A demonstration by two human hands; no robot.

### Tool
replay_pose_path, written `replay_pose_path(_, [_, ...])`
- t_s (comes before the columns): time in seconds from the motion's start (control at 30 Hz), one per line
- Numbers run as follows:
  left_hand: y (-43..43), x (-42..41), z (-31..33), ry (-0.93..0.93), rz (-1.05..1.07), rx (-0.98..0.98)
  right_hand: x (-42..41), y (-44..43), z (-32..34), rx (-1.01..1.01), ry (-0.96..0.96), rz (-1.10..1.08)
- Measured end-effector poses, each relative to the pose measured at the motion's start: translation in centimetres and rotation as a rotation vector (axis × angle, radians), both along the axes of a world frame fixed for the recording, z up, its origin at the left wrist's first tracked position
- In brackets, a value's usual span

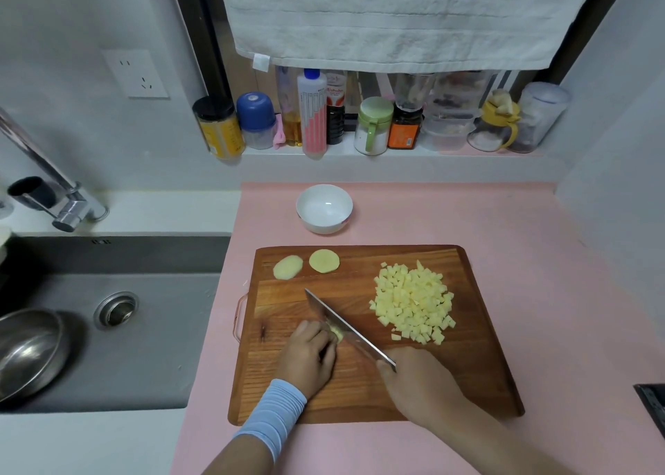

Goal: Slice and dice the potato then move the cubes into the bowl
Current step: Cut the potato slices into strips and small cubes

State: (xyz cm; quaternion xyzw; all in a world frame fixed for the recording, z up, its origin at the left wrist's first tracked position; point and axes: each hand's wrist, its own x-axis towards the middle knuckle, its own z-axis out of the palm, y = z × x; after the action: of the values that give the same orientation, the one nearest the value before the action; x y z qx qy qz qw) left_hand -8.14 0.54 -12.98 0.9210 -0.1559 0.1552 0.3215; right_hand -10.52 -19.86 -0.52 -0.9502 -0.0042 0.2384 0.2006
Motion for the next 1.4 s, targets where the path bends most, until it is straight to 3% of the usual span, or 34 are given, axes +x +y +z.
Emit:
replay_pose_path(0.13, [0.0,0.0,-0.1,-0.006,0.001,-0.006,1.6,0.8,-0.8,0.026,0.069,-0.020])
replay_pose_path(0.9, [0.1,-0.8,0.0,-0.030,0.069,-0.031,0.9,2.0,0.4,0.016,-0.058,0.088])
replay_pose_path(1.13, [0.1,-0.7,-0.4,-0.015,0.068,-0.027,-0.1,1.1,0.7,-0.045,-0.002,0.085])
replay_pose_path(1.4, [0.1,-0.6,-0.4,-0.008,0.074,-0.030,2.4,3.4,-0.8,0.056,0.091,0.014])
